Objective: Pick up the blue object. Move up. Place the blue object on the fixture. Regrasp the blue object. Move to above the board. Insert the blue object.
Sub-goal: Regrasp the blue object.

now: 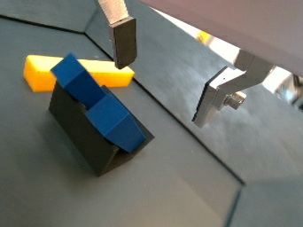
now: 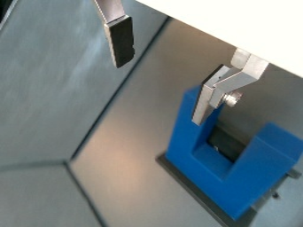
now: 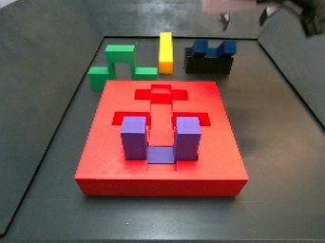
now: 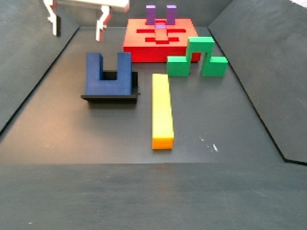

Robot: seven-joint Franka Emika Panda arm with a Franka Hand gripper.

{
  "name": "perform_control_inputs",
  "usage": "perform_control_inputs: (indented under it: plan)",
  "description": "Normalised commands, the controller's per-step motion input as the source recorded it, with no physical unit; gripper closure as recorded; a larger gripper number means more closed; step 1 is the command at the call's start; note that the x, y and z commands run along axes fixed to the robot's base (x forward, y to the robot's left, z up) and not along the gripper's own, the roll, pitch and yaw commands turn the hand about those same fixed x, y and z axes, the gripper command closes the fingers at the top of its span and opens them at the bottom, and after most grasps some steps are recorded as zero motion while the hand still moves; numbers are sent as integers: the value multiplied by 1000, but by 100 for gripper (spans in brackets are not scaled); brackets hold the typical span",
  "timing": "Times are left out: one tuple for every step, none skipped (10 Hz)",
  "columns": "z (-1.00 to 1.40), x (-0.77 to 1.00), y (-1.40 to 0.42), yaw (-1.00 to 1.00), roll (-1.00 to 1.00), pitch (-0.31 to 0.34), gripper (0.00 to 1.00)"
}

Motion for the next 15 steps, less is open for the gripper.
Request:
perform_control_inputs:
  plan:
    - [-563,0,0,791,497,-37,0]
    - [-477,0,-134,677,531,0,0]
    - [-300,-129,-231,426,751,37,0]
    - [-57,-217,-220,283,860,171,0]
    - [-134,-29,-266,317,837,100,0]
    - [-137,0,-223,243,449,0,0]
    - [0,-43,-106,123,131,0,0]
    - [0,0,-97,0,60,0,0]
    - [-203,423,-14,51,254,0,0]
    - [-283,337,0,71,166,0,0]
    - [-194,143,0,3,120,20,0]
    - [-231,166,0,6,186,49,0]
    - [-400,183,26,54,131,0,0]
    - [-503,194,106,143,0,0,0]
    - [-377,120,54,126,0,0,0]
